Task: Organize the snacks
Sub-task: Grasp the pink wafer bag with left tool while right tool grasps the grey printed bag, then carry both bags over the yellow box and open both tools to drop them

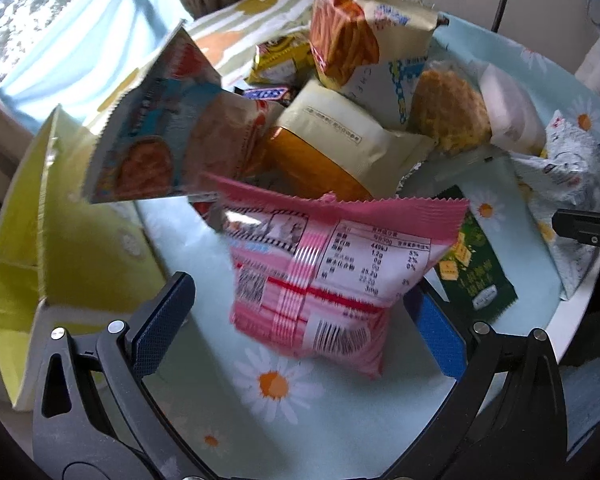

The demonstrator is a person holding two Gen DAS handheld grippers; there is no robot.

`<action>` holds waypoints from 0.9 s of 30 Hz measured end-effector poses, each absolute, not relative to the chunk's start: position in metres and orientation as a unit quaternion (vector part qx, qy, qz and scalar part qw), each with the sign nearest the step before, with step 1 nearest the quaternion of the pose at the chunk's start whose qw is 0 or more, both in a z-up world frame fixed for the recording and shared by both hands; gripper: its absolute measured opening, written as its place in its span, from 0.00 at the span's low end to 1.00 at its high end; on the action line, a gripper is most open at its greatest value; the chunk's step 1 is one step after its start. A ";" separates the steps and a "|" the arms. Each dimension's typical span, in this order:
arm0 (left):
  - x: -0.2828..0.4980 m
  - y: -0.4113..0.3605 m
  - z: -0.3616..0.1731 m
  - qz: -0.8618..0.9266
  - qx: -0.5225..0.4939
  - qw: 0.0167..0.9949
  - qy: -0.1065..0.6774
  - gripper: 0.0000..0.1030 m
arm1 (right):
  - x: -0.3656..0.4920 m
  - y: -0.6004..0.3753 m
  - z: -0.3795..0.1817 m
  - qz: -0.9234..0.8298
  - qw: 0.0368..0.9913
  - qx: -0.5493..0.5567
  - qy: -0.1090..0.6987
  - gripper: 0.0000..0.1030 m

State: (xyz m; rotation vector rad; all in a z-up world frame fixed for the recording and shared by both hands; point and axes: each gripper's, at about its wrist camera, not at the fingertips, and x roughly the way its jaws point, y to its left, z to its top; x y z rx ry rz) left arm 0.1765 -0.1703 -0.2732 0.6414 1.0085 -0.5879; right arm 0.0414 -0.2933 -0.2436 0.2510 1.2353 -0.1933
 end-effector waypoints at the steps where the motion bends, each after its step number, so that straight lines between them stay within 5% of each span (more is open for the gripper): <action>1: 0.179 -0.171 -0.276 -0.275 0.297 0.784 0.470 1.00 | 0.042 -0.295 -0.247 -0.086 0.802 0.116 0.580 0.93; 5: 0.189 -0.169 -0.284 -0.286 0.278 0.777 0.487 0.99 | 0.045 -0.298 -0.254 -0.075 0.796 0.119 0.589 0.82; 8: 0.193 -0.166 -0.289 -0.291 0.263 0.768 0.506 0.76 | 0.048 -0.297 -0.254 -0.074 0.797 0.116 0.589 0.77; 13: 0.191 -0.155 -0.283 -0.294 0.249 0.775 0.502 0.65 | 0.040 -0.291 -0.249 -0.073 0.798 0.116 0.586 0.64; 27: 0.161 -0.121 -0.214 -0.288 0.209 0.799 0.485 0.62 | 0.036 -0.288 -0.209 -0.081 0.818 0.144 0.551 0.57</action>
